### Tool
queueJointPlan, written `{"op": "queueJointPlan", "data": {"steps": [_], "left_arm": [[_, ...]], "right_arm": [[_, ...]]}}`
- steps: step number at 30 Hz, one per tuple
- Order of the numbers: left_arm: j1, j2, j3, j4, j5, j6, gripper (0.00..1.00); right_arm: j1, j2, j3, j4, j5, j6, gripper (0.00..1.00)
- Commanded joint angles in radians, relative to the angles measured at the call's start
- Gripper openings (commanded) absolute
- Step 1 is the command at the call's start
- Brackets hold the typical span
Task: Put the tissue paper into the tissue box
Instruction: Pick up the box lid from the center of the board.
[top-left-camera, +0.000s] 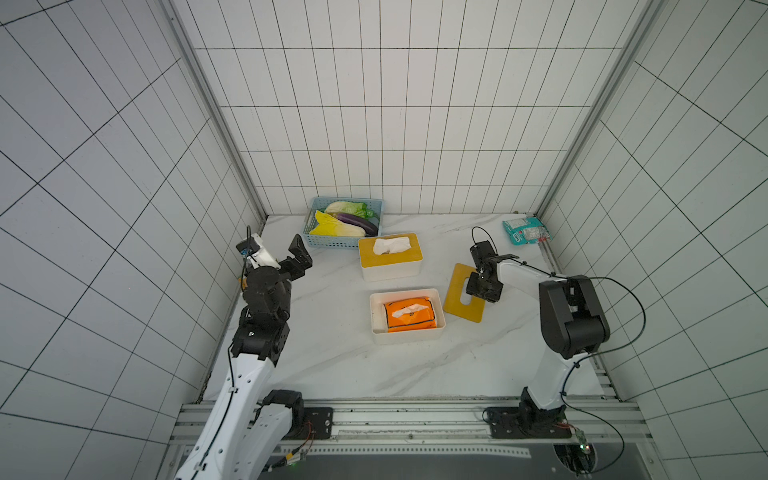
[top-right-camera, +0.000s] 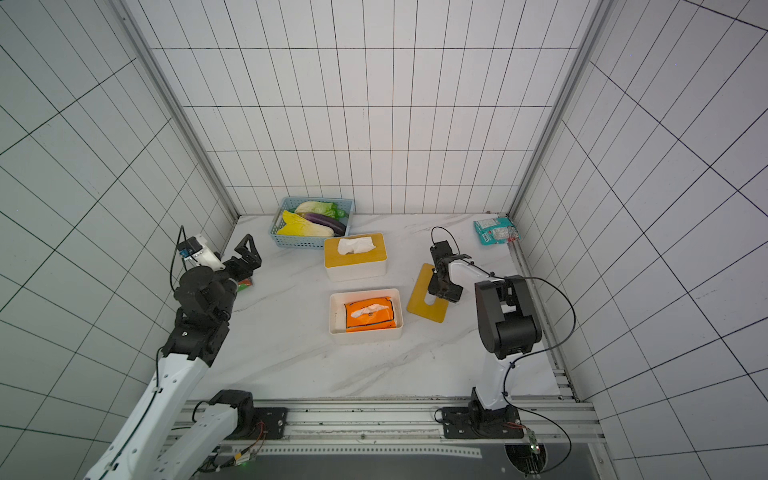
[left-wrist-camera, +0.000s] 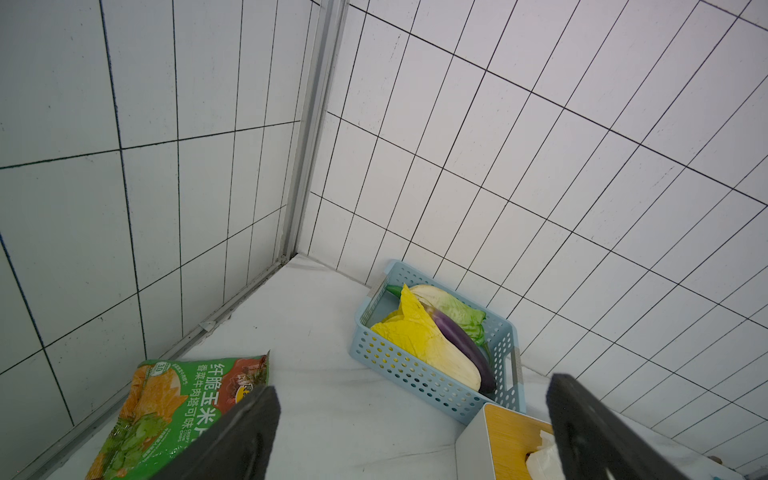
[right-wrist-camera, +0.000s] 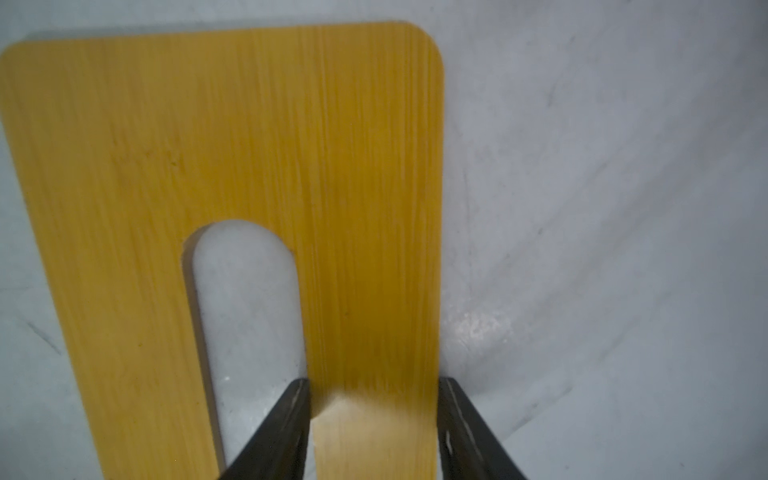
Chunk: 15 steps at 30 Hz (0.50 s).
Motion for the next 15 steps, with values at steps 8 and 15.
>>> {"op": "queueJointPlan", "data": {"steps": [8,15], "left_arm": [[0.004,-0.010,-0.012,0.025,0.008,0.002,0.98],[0.004,-0.009,-0.013,0.026,0.008,0.002,0.99]], "right_arm": [[0.004,0.060,-0.034,-0.007,-0.073,0.011,0.28],[0.004,0.002,-0.013,-0.022,-0.085,0.003,0.19]]}}
